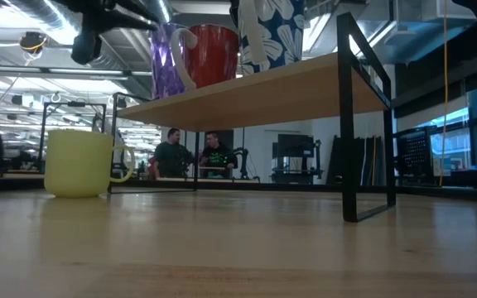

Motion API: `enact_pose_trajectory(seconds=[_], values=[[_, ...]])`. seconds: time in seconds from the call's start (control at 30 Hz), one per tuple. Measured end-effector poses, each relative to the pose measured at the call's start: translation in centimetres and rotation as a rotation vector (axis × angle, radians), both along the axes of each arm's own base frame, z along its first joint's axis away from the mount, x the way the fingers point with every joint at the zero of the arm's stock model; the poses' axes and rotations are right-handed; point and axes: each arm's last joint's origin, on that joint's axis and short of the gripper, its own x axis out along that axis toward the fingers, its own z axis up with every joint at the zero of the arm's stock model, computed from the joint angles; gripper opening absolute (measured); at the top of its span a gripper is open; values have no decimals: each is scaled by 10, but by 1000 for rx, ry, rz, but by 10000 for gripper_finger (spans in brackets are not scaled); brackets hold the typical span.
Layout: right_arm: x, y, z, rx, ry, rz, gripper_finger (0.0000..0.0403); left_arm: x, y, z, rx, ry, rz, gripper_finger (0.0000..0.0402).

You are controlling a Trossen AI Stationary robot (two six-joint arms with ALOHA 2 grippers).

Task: Stack small to large cups/mugs on shelf
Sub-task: Adjust the mugs on the shelf

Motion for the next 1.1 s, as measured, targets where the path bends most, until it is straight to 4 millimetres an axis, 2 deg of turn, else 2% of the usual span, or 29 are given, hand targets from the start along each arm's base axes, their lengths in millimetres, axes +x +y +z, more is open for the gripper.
enact_pose_trajectory(seconds=[0.23,0.57,0.83,1.1], values=[[0,0,0,-1,2,0,6,4,-15,3,-36,-57,-61,39],[-1,-3,-1,-12,15,-18,6,34,-26,-16,-28,-39,-36,39],[-3,-2,-2,-9,33,-18,6,47,-23,-20,11,-5,45,39],[-4,-2,-2,-9,41,-15,6,49,-17,-22,31,5,82,39]])
